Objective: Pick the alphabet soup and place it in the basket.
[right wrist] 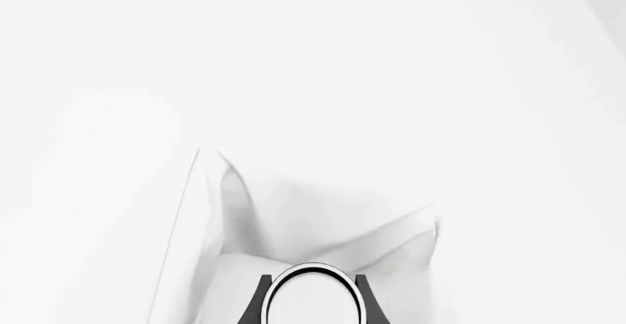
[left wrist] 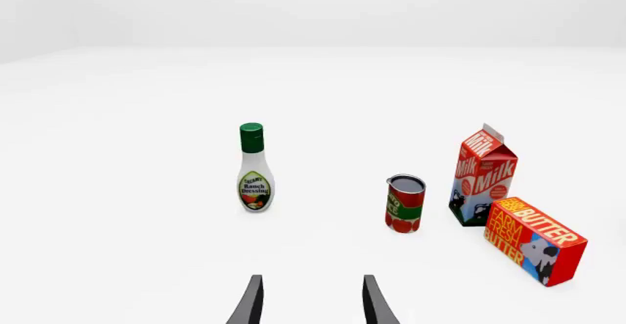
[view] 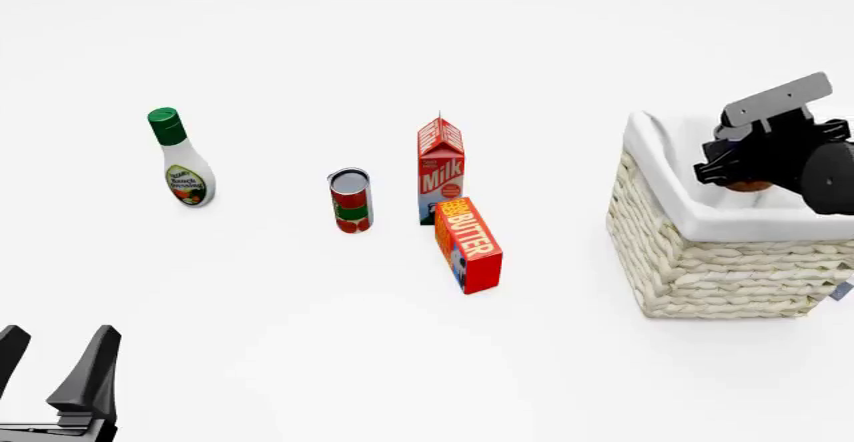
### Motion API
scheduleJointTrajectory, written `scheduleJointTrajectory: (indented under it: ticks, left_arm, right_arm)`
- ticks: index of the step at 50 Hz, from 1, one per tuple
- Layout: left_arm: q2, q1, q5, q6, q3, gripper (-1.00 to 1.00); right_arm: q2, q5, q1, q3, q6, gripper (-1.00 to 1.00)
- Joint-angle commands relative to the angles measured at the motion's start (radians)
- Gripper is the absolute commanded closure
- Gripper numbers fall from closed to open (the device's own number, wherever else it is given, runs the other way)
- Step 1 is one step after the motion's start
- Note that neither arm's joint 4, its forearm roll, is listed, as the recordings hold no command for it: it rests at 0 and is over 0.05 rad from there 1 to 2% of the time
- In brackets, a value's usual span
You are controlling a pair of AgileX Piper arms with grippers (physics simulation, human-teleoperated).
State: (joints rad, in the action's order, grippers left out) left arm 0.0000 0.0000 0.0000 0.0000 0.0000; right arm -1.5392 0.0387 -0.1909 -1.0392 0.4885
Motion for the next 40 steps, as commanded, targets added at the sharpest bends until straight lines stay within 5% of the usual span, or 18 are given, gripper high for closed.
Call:
scheduleJointTrajectory:
  ticks: [1,33,34,40]
  left_arm:
    - [0.0,0.0,0.0,0.0,0.0,-1.0]
    - [0.0,0.0,0.0,0.0,0.0,-1.0]
    - [0.0,0.0,0.0,0.0,0.0,-1.0]
    - [0.0,0.0,0.0,0.0,0.0,-1.0]
  right_arm:
    - [-0.017,-0.01,0.002,-0.009,-0.016,1.0]
    - [-0.029,-0.014,-0.004,-0.005,-0.02,1.0]
    - [-0.029,-0.014,-0.003,-0.005,-0.021,-1.0]
    - [-0.028,-0.015,-0.008,-0.005,-0.02,-1.0]
